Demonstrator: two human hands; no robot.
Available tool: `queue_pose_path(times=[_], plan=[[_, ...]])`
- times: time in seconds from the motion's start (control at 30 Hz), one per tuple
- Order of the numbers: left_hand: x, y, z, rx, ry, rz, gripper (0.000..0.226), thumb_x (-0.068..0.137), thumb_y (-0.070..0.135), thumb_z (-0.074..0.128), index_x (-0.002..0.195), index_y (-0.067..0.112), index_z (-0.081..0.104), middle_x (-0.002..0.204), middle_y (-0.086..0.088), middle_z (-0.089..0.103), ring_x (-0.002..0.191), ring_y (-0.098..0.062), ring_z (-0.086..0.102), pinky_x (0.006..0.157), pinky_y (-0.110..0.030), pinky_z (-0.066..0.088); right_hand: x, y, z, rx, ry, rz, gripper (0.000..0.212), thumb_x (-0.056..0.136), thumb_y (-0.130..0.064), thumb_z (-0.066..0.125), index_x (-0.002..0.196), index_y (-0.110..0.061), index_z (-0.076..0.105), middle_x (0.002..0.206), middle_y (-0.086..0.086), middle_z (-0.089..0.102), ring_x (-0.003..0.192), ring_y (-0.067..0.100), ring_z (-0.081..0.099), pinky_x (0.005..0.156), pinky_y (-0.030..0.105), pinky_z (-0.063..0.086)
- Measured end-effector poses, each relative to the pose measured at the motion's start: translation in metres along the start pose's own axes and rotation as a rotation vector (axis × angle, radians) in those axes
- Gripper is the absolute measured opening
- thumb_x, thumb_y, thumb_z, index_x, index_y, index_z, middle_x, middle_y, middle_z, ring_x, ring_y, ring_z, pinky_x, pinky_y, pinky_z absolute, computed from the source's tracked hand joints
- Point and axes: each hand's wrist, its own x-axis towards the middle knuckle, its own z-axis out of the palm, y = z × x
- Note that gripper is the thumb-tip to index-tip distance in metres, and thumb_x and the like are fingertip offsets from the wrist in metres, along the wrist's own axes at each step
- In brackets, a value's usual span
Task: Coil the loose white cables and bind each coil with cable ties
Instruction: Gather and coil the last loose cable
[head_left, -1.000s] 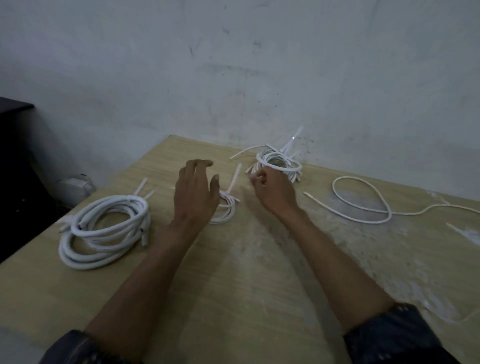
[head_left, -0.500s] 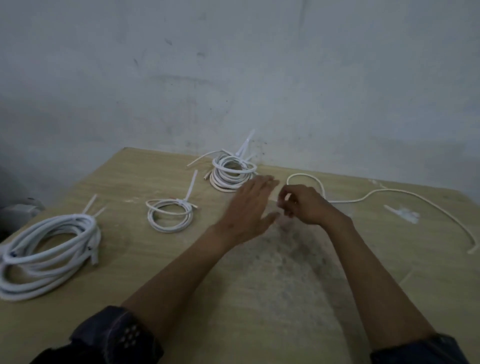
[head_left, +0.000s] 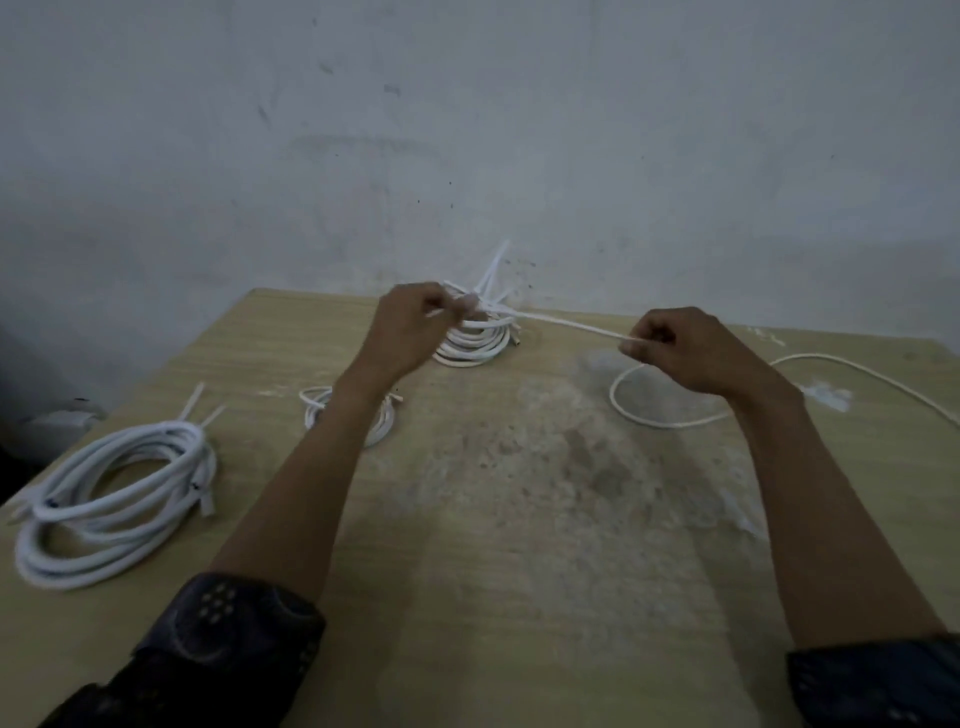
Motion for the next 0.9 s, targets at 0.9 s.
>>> queue_pose_path(times=[0.9], plan=[[-0.021,0.033,0.043,-0.906,-0.458,-0.399,0.037,0.106,0.028,0.039,0.111,0.012,0.071,0.113,-0.004,0.072,0.105,-0.017,0.065,0.101,-0.038,0.05,-0.002,-0.075,0.034,0.413,0.034,-0.252,0.015,0.1,-0.021,0.06,0.094,-0.023,0.074,0.07,-0.011,0.06,0.065,0.005,0.051,0.064,0.023,0.039]])
